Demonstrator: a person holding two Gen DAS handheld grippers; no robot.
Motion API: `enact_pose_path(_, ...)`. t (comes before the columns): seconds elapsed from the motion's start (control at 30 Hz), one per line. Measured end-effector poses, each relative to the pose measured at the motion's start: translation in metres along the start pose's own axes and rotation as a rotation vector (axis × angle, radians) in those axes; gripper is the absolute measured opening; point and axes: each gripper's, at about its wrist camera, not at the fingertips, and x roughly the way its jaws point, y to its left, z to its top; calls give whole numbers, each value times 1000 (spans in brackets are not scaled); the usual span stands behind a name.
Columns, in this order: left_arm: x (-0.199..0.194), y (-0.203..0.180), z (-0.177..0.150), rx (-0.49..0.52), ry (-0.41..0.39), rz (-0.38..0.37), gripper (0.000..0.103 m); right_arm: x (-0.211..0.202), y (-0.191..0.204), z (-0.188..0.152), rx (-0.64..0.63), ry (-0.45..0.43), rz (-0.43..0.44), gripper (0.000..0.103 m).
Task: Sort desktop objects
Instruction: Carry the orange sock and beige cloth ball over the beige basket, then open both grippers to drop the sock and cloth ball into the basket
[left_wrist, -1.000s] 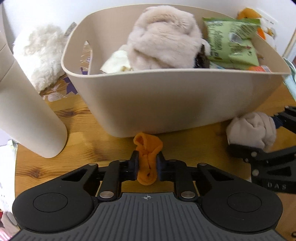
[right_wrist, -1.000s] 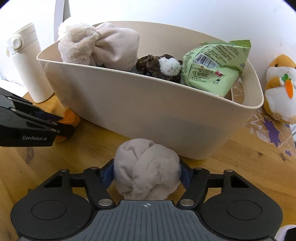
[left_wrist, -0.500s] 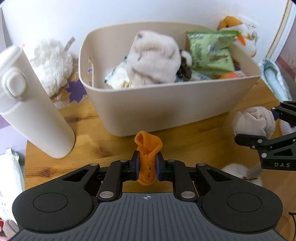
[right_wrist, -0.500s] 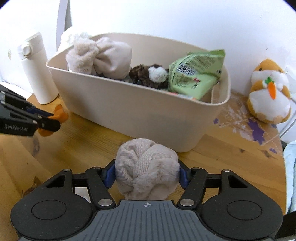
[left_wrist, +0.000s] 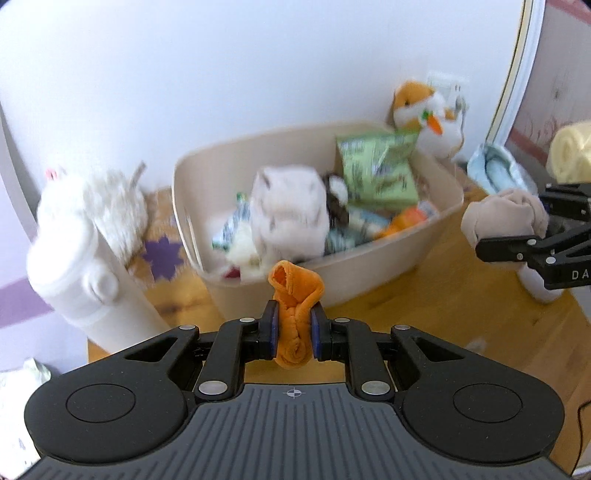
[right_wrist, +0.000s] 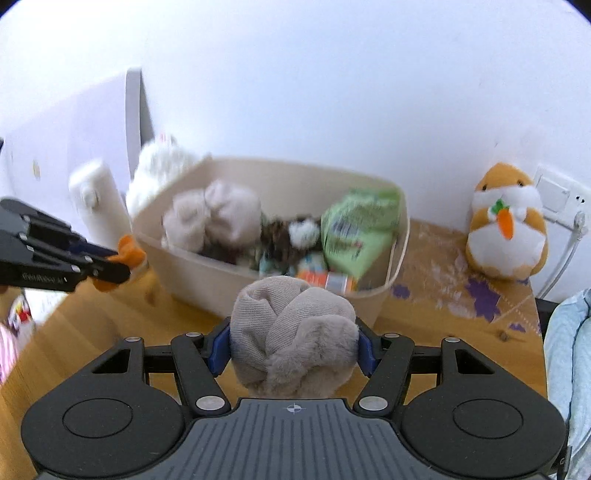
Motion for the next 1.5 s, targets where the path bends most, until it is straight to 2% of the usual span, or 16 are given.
enact_pose_path(0.23, -12, 0, 40, -9, -98, 13, 17, -13, -9, 33, 29, -88, -4, 61)
enact_pose_path(0.37, -7, 4, 59, -59, -109, 6, 17, -13, -13, 48, 9, -118, -34, 61)
enact_pose_path(0.43, -1, 4, 66, -59, -121, 31, 17, -9, -16, 54, 5, -124, -48, 61)
enact_pose_path(0.63, 26, 5, 92, -86, -123, 93, 17, 17, -23, 71, -3, -113, -91, 61)
enact_pose_path(0.83, 55, -2, 114, -64, -117, 182, 17, 51, -29, 86, 70, -90, -114, 61)
enact_pose_path(1.03, 69, -10, 118, -44, -101, 190, 18, 78, -31, 89, 131, -42, -111, 62)
enact_pose_path(1.07, 71, -10, 117, -45, -93, 192, 25, 80, -30, 88, 128, -34, -112, 62)
enact_pose_path(1.1, 73, -10, 116, -46, -79, 190, 38, 83, -29, 86, 124, -26, -114, 63)
enact_pose_path(1.13, 74, -9, 115, -48, -62, 189, 45, 85, -28, 85, 120, -17, -113, 66)
enact_pose_path(1.17, 75, -8, 113, -54, -51, 194, 58, 87, -27, 83, 117, -9, -113, 71)
enact_pose_path(1.2, 73, -7, 111, -62, -59, 202, 65, 87, -27, 81, 114, -6, -116, 73)
enact_pose_path(1.3, 67, -6, 105, -74, -81, 218, 75, 83, -25, 78, 94, -15, -124, 77)
enact_pose_path(1.43, 57, -7, 99, -45, -64, 202, 75, 74, -22, 76, 68, -32, -120, 81)
enact_pose_path(1.5, 49, -9, 94, -31, -67, 206, 75, 68, -22, 74, 60, -44, -118, 87)
